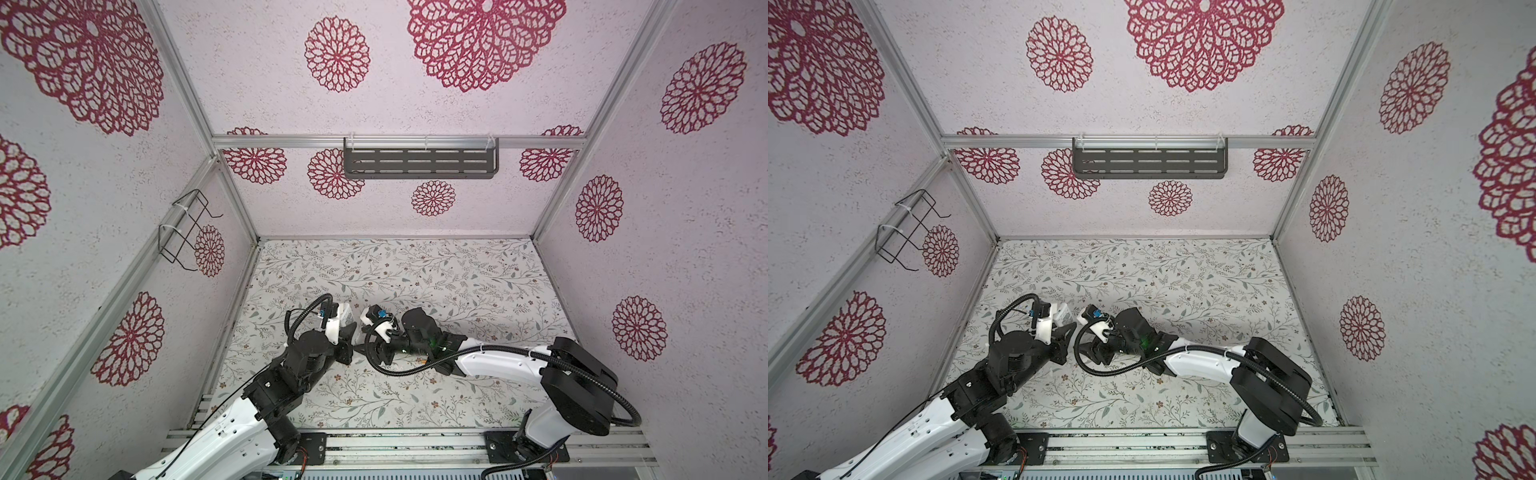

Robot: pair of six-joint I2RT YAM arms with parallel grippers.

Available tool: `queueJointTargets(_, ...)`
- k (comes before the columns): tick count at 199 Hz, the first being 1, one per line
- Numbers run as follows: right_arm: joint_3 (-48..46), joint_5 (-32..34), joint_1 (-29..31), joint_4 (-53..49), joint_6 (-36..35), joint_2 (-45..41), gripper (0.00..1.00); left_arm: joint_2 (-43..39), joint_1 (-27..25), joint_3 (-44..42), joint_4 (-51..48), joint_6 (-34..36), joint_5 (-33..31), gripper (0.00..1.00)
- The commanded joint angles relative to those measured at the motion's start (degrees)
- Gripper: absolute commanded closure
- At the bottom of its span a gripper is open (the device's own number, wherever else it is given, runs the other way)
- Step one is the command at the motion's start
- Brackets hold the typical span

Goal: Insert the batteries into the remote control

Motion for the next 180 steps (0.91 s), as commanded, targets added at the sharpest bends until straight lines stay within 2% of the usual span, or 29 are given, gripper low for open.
queueJointTargets(1,2.39,-0.07,0.35,2.68,-1.41,0.3,0.4,-0.7,-0.83,1.39,1.25,1.44,-0.66,1.0)
queueJointTargets(121,3.74,1.15,0.93,1.63,-2.56,0.25,0.53,-0.03,-1.61,1.47,0.91,1.9,-2.08,1.0)
queueJointTargets(180,3.81,1.29,1.05,2.15,-2.37,0.16,0.56,0.25,-1.72,1.66,1.12,2.14,-2.16,1.0)
